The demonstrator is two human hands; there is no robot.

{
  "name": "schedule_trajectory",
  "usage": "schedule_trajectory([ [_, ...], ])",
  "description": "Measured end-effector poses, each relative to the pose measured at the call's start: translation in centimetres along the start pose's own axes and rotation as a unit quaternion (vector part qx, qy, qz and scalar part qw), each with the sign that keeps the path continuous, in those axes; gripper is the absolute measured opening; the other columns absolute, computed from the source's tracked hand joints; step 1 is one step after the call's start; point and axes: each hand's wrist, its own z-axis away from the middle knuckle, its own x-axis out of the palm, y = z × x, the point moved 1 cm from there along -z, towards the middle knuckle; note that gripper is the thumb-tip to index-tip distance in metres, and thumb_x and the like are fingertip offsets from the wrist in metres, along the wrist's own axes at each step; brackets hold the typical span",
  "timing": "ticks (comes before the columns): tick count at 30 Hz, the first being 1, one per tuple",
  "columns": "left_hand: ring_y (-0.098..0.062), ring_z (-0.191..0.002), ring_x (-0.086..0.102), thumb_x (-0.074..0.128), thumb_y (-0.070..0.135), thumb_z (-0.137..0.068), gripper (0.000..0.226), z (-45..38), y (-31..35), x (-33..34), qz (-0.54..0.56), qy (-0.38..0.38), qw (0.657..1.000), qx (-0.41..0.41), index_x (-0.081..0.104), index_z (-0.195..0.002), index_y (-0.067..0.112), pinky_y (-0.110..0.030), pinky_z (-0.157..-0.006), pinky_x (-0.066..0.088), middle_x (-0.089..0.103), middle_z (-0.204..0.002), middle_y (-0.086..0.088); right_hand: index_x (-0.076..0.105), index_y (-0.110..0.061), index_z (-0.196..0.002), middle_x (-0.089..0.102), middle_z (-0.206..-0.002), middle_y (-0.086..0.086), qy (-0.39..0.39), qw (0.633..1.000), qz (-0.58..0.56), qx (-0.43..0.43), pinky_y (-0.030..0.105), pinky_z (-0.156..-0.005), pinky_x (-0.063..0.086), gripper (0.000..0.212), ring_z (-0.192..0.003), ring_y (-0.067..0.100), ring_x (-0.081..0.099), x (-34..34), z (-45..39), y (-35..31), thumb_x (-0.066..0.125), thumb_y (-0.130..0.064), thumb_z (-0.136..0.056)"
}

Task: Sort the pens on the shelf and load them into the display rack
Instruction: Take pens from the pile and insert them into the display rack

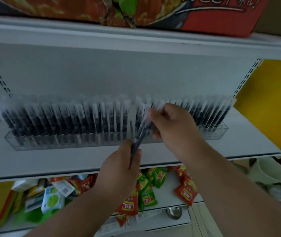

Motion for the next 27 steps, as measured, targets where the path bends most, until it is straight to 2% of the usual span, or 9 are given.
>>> schedule_trajectory([
  [3,-0.007,-0.056,0.049,0.040,0.035,-0.102,0.021,-0.2,-0.5,-0.2,0.023,0.018,0.999,-0.036,0.045,-0.083,0.026,-0.028,-0.049,0.033,0.050,-0.060,0.001,0.061,-0.011,-0.085,0.066,-0.059,0.002,0.040,0.996,-0.085,0.013,0.033,-0.055,0.048,0.025,-0.055,0.023,0.065,-1.6,-0.7,0.3,0.055,-0.031,-0.099],
  [5,-0.006,-0.052,0.046,0.040,0.034,-0.102,0.023,-0.2,-0.7,-0.4,0.037,0.023,0.998,-0.049,0.045,-0.082,0.025,-0.028,-0.049,0.032,0.048,-0.060,0.001,0.059,-0.013,-0.087,0.068,-0.068,0.002,0.088,0.994,-0.066,-0.026,0.036,-0.056,0.051,0.020,-0.060,0.016,0.069,-2.6,-1.4,0.5,0.053,-0.027,-0.100],
  [7,-0.005,-0.049,0.042,0.041,0.032,-0.102,0.024,-0.1,-0.6,-0.4,0.051,0.028,0.997,-0.042,0.044,-0.080,0.024,-0.024,-0.046,0.029,0.045,-0.058,0.003,0.056,-0.018,-0.085,0.067,-0.075,-0.003,0.106,0.992,0.007,-0.071,0.032,-0.058,0.054,0.018,-0.063,0.005,0.068,-3.0,-2.0,0.9,0.052,-0.028,-0.100],
  [9,-0.006,-0.046,0.040,0.042,0.030,-0.102,0.025,-0.1,-0.6,-0.4,0.071,0.029,0.996,-0.038,0.044,-0.079,0.023,-0.022,-0.045,0.030,0.044,-0.054,0.006,0.053,-0.023,-0.082,0.067,-0.077,-0.004,0.093,0.987,0.086,-0.101,0.031,-0.061,0.056,0.019,-0.069,0.008,0.068,-2.7,-2.4,1.1,0.052,-0.031,-0.099],
  [12,-0.007,-0.046,0.038,0.042,0.030,-0.102,0.022,0.1,-0.6,-0.4,0.091,0.019,0.995,-0.037,0.045,-0.080,0.024,-0.021,-0.044,0.030,0.045,-0.052,0.012,0.055,-0.017,-0.088,0.066,-0.079,0.000,0.043,0.978,0.175,-0.109,0.034,-0.068,0.055,0.020,-0.075,0.015,0.066,-1.8,-3.0,1.3,0.051,-0.032,-0.100],
  [16,-0.007,-0.045,0.035,0.044,0.027,-0.102,0.022,0.3,-0.9,-0.5,0.111,0.022,0.993,-0.037,0.045,-0.080,0.023,-0.022,-0.043,0.029,0.044,-0.052,0.011,0.049,-0.016,-0.083,0.063,-0.077,0.003,-0.044,0.961,0.251,-0.110,0.035,-0.068,0.051,0.025,-0.072,0.018,0.061,0.1,-3.2,2.2,0.050,-0.033,-0.101],
  [20,-0.007,-0.046,0.038,0.044,0.028,-0.102,0.023,0.4,-0.9,-0.5,0.107,0.034,0.993,-0.034,0.046,-0.080,0.020,-0.021,-0.044,0.030,0.046,-0.054,0.012,0.039,-0.024,-0.071,0.049,-0.067,-0.006,-0.018,0.954,0.279,-0.113,0.028,-0.058,0.034,0.035,-0.061,0.008,0.047,1.1,-3.1,3.2,0.055,-0.038,-0.098],
  [24,-0.007,-0.049,0.039,0.045,0.031,-0.101,0.024,0.0,-1.2,-0.6,0.091,0.040,0.995,-0.026,0.046,-0.079,0.021,-0.026,-0.047,0.031,0.045,-0.056,0.007,0.056,-0.020,-0.084,0.058,-0.074,-0.008,0.056,0.965,0.235,-0.103,0.027,-0.059,0.044,0.034,-0.067,0.007,0.055,0.1,-1.6,3.3,0.057,-0.053,-0.091],
  [27,-0.007,-0.049,0.042,0.044,0.031,-0.101,0.025,-0.6,-0.7,-0.2,0.075,0.022,0.997,-0.013,0.045,-0.078,0.022,-0.023,-0.046,0.030,0.045,-0.055,0.006,0.063,-0.022,-0.086,0.065,-0.074,-0.007,0.018,0.991,0.107,-0.075,0.023,-0.060,0.051,0.030,-0.065,0.005,0.060,0.1,-0.4,2.2,0.057,-0.051,-0.091],
])
